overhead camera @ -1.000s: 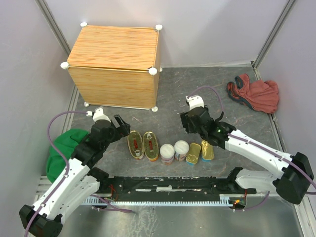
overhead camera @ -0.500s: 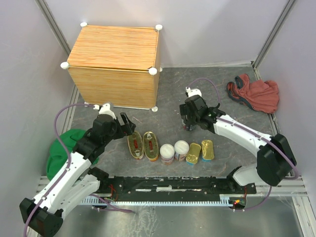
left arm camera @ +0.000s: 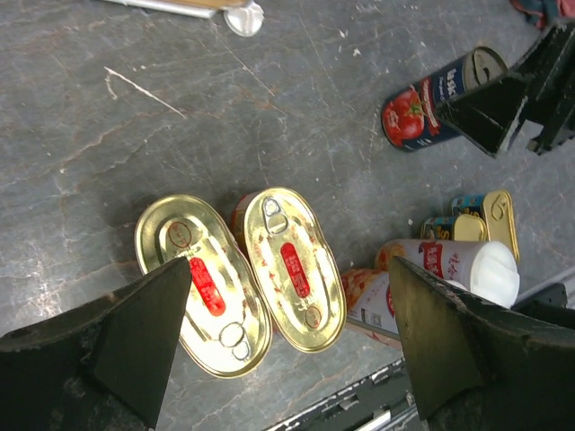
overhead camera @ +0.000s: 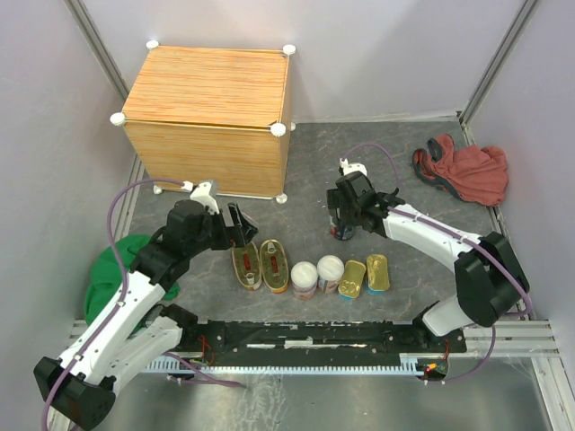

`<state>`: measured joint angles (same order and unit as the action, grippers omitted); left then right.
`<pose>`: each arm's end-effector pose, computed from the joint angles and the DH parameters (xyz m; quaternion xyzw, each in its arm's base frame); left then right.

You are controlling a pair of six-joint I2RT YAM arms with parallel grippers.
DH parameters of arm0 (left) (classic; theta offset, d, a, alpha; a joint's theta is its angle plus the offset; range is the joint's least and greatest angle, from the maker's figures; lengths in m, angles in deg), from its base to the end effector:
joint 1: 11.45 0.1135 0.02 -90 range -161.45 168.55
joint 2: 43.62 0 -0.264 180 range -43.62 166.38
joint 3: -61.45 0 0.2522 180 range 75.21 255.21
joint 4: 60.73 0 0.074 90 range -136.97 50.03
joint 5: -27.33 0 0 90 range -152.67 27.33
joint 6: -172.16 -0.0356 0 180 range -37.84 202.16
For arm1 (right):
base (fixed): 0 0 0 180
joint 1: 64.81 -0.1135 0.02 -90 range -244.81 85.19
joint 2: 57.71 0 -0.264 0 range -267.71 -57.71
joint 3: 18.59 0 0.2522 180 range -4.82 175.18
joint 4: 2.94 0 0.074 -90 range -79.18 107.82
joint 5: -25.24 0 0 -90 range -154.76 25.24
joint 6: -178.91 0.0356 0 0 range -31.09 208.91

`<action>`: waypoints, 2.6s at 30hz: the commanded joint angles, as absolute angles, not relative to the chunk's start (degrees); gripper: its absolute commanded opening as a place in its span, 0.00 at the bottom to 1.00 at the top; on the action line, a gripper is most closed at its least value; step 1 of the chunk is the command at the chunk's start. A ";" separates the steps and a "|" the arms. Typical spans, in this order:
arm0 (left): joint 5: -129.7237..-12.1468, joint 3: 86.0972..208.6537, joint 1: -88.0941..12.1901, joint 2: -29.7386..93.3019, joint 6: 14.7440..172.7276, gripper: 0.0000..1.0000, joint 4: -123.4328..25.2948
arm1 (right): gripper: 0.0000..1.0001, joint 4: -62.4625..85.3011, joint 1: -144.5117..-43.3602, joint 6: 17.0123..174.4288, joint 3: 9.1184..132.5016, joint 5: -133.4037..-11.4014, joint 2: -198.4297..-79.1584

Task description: Place and organize the canned foods onto the counter

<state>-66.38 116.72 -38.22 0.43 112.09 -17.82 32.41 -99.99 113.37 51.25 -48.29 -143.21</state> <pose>0.1515 -0.0790 0.2886 -0.0083 0.8730 -0.2561 0.4151 0.2593 0.1705 0.2246 -0.0396 0.9333 0.0471 0.3537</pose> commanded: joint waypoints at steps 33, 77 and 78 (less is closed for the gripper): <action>-55.53 119.97 -69.17 6.57 105.43 0.96 -27.79 | 0.97 52.35 -108.89 115.74 56.50 -39.85 -115.27; -39.17 107.29 -87.18 19.65 97.80 1.00 -51.16 | 0.96 62.30 -109.72 121.16 52.60 -40.41 -105.50; -39.05 107.03 -87.18 19.80 97.84 1.00 -51.71 | 0.96 62.37 -109.72 121.16 52.72 -40.46 -105.52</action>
